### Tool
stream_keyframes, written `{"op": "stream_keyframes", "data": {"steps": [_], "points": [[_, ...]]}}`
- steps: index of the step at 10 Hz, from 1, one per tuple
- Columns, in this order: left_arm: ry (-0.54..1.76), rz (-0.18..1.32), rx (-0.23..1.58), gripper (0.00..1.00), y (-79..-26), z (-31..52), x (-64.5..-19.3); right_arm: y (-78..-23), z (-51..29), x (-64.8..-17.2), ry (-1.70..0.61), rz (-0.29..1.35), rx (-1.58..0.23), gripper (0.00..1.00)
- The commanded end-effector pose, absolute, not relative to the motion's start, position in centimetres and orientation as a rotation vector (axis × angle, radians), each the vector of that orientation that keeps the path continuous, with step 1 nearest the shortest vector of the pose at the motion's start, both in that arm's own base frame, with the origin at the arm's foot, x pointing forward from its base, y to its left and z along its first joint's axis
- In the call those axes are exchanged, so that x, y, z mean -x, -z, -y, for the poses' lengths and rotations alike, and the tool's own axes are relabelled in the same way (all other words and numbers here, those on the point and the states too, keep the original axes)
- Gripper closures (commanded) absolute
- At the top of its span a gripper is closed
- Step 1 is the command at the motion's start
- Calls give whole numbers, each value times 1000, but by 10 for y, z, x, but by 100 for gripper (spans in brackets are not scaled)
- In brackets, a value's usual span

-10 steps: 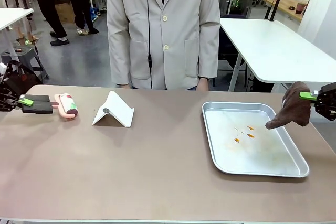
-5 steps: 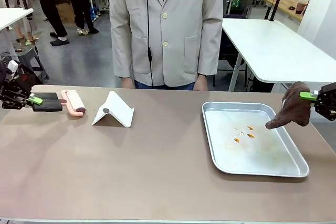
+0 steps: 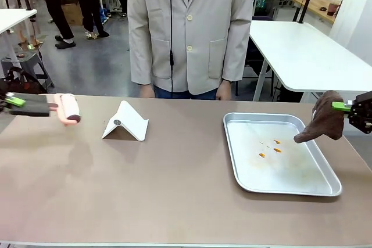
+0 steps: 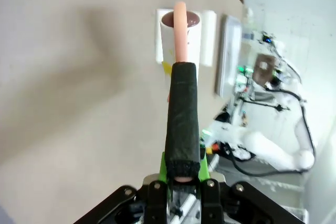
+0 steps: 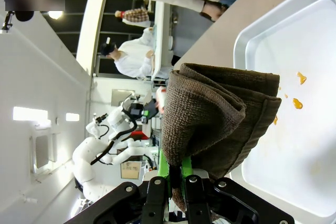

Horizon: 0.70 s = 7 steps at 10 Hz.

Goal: Clean the surface of the table.
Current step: If a person points to the right, clean the right side of the table with your right hand, and if they point to the left, clean the left side with your left hand.

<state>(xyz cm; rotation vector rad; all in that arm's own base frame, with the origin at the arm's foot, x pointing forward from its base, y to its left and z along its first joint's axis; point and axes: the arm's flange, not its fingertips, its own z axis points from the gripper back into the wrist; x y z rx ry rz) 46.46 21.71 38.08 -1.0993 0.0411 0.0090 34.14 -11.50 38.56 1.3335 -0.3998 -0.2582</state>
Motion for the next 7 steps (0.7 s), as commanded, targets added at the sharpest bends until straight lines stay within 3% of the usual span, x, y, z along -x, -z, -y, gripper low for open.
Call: {"op": "stream_keyframes", "data": {"steps": [1,4,7], "points": [[38,-136,1156,97,-402,-252,-433,-388,115,-340,252,396,-1348,100],[79,-234,1222,97,-416,-314,-386,-388,115,-340,252,396,-1348,100],[144,-220,1298,97,-409,-347,-353,-388,115,-340,252,396,-1348,100]]}}
